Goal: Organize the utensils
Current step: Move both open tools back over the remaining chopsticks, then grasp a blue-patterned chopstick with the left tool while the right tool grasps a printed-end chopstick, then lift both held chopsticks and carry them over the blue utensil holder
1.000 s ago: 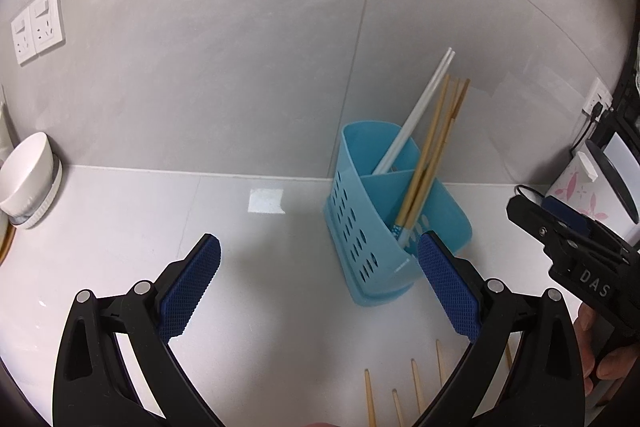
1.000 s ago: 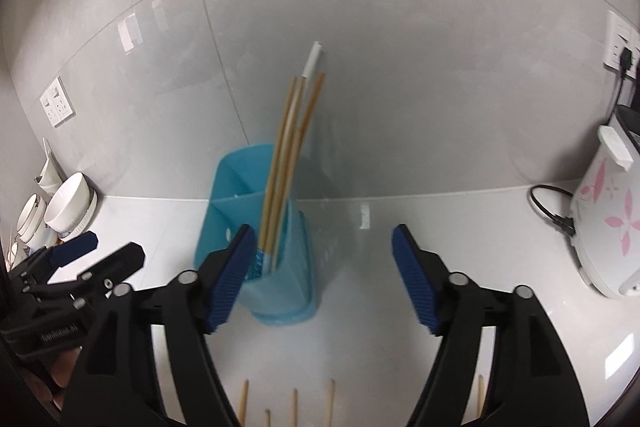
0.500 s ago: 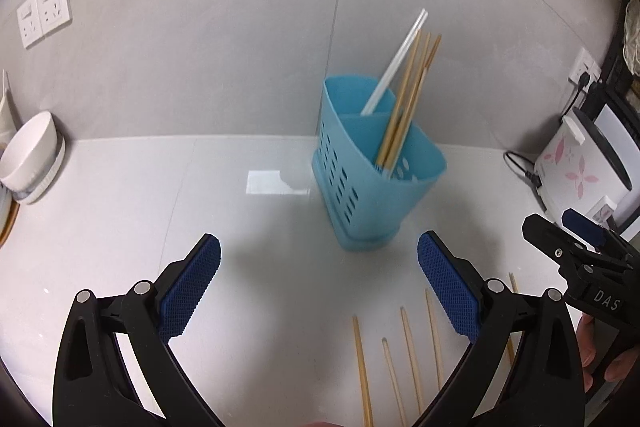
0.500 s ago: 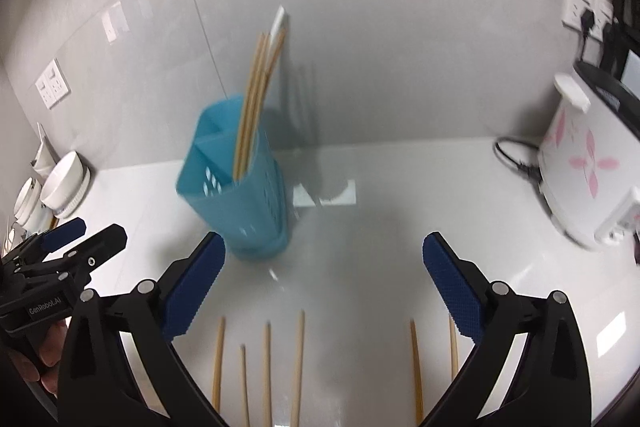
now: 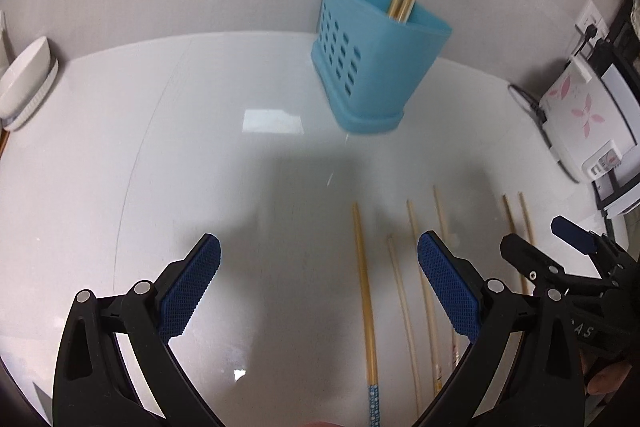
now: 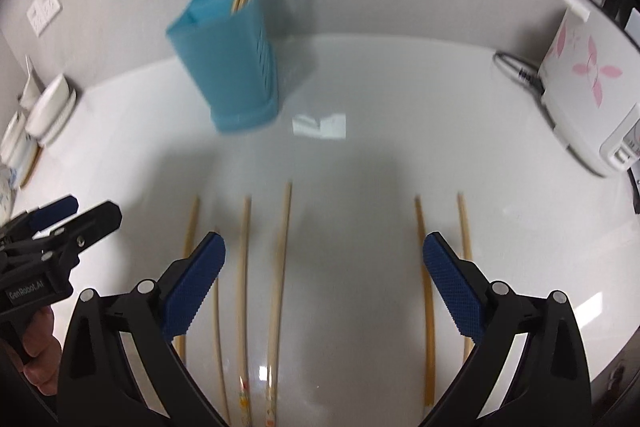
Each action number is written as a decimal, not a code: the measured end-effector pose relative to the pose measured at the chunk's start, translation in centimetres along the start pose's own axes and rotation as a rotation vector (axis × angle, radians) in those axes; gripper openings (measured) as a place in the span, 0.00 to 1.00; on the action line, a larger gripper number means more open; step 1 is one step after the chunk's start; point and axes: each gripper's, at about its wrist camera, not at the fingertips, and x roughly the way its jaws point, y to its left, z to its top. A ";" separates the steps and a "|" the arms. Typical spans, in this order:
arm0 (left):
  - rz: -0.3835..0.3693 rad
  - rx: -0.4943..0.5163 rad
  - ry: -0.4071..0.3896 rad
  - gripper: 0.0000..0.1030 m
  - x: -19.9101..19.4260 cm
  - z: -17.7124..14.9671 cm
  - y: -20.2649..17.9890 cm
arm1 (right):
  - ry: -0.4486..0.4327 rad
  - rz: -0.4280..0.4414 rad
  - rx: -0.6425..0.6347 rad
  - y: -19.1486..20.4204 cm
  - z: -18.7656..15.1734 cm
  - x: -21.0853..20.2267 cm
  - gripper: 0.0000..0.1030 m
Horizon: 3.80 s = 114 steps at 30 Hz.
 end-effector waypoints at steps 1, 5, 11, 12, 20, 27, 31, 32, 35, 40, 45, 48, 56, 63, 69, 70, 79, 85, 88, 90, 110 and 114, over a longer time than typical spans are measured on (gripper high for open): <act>0.007 -0.002 0.022 0.94 0.5 -0.5 -0.1 | 0.016 -0.005 -0.010 0.2 -0.4 0.4 0.92; 0.027 -0.008 0.079 0.94 1.8 -1.9 -0.3 | 0.084 -0.021 -0.024 0.5 -2.0 1.7 0.92; 0.031 -0.027 0.151 0.94 3.4 -3.9 -0.2 | 0.148 -0.022 -0.055 0.7 -3.7 2.9 0.89; 0.030 -0.028 0.159 0.94 3.5 -4.2 -0.1 | 0.154 -0.023 -0.058 0.6 -3.9 2.9 0.88; 0.047 -0.019 0.221 0.94 4.8 -5.8 -0.4 | 0.207 -0.013 -0.103 1.3 -5.3 3.7 0.74; 0.082 0.002 0.254 0.94 5.2 -6.6 -1.1 | 0.238 -0.015 -0.131 1.5 -5.6 3.9 0.55; 0.100 0.024 0.283 0.92 5.2 -6.9 -1.5 | 0.249 -0.012 -0.146 1.7 -5.5 3.7 0.41; 0.102 0.027 0.287 0.90 5.1 -7.0 -1.4 | 0.253 -0.011 -0.149 1.7 -5.5 3.7 0.39; 0.132 0.050 0.305 0.83 4.9 -7.1 -1.5 | 0.270 -0.014 -0.152 1.8 -5.3 3.7 0.32; 0.141 0.049 0.346 0.67 4.5 -7.1 -1.6 | 0.298 -0.025 -0.141 1.8 -5.2 3.8 0.26; 0.142 0.055 0.379 0.37 4.0 -7.0 -1.5 | 0.318 -0.032 -0.121 1.6 -5.2 3.8 0.23; 0.135 0.058 0.392 0.07 3.9 -6.9 -1.6 | 0.333 -0.049 -0.120 1.6 -5.0 4.0 0.06; 0.107 0.038 0.381 0.07 3.7 -6.8 -1.1 | 0.324 -0.048 -0.107 1.5 -5.2 3.5 0.06; 0.098 0.032 0.365 0.06 3.6 -6.9 -2.0 | 0.309 -0.033 -0.097 1.4 -5.4 2.3 0.06; 0.097 0.022 0.331 0.06 2.8 -6.9 -2.3 | 0.278 -0.016 -0.083 1.0 -5.3 2.0 0.06; 0.101 0.023 0.324 0.06 2.5 -6.8 -2.3 | 0.274 -0.013 -0.081 0.9 -5.3 1.8 0.06; 0.098 0.011 0.252 0.06 -1.2 -6.4 -2.2 | 0.196 0.026 -0.060 0.8 -4.3 -0.6 0.06; 0.096 0.011 0.189 0.06 -3.0 -4.7 -0.9 | 0.136 0.048 -0.043 0.8 -2.5 -1.5 0.06; 0.094 0.011 0.163 0.06 -3.8 -3.9 -1.2 | 0.113 0.058 -0.033 0.6 -1.7 -1.9 0.06; 0.095 0.011 0.144 0.06 -3.9 -3.2 -1.4 | 0.095 0.065 -0.023 0.4 -1.0 -2.2 0.06; 0.003 0.024 -0.075 0.06 -7.7 3.3 -2.6 | -0.115 0.104 0.030 -0.7 4.4 -6.3 0.06; -0.018 0.033 -0.111 0.06 -8.0 4.6 -2.8 | -0.151 0.107 0.034 -0.7 5.7 -6.6 0.06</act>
